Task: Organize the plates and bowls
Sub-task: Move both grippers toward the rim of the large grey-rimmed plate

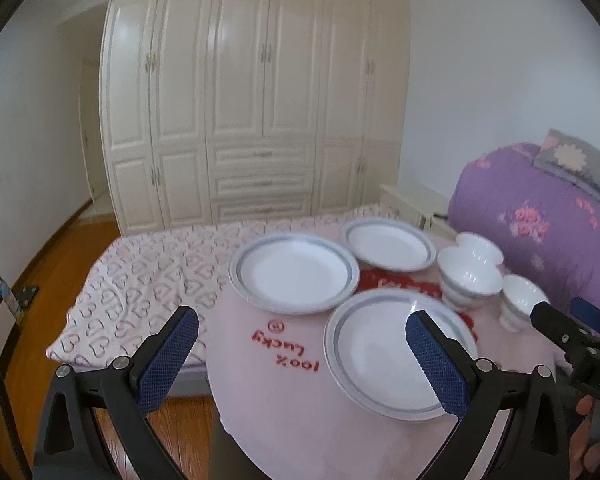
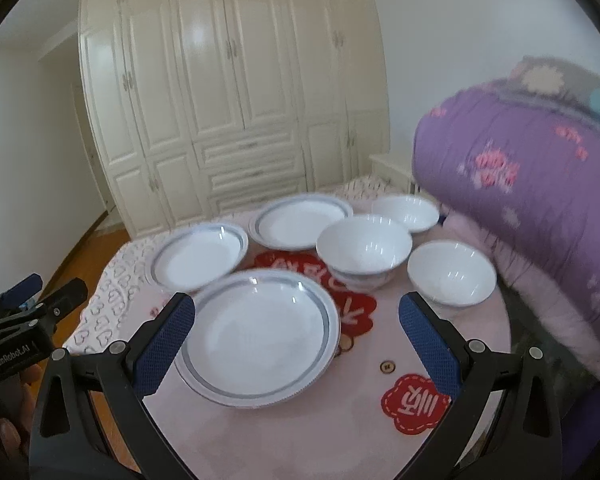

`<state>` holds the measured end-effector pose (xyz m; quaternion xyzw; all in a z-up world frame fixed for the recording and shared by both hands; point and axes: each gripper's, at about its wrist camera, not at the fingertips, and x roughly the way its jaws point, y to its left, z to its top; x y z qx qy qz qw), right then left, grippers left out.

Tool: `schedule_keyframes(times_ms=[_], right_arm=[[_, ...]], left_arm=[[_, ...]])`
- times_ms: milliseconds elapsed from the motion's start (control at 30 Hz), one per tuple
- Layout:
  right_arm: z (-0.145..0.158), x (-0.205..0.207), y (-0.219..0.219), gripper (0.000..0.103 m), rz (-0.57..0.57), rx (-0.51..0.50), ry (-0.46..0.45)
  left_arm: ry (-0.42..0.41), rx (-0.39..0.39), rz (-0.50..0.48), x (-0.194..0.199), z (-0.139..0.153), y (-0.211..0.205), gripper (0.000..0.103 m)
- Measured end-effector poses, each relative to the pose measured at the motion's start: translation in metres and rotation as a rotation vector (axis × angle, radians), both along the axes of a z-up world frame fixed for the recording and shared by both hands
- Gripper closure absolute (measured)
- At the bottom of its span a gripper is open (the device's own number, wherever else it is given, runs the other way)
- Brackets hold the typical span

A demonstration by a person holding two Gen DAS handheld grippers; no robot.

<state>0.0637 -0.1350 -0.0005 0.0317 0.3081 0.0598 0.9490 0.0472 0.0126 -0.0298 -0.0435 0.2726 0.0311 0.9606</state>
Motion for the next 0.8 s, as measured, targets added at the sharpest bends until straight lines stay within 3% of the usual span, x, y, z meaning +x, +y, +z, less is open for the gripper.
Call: schedule_keyframes(times_ms=[300, 733, 800], right_arm=[[-0.064, 0.041, -0.007, 0.0, 0.024, -0.009, 0.205], [-0.088, 0.078, -0.008, 0.001, 0.021, -0.005, 0.288], [-0.089, 0.082, -0.009, 0.001, 0.046, 0.044, 0.309]], left_arm=[[0.189, -0.038, -0.005, 0.074, -0.045, 0.006, 0.001], [0.245, 0.005, -0.037, 0.15, -0.079, -0.007, 0.001], [0.258, 0.004, -0.042, 0.159, -0.085, -0.01, 0.001]])
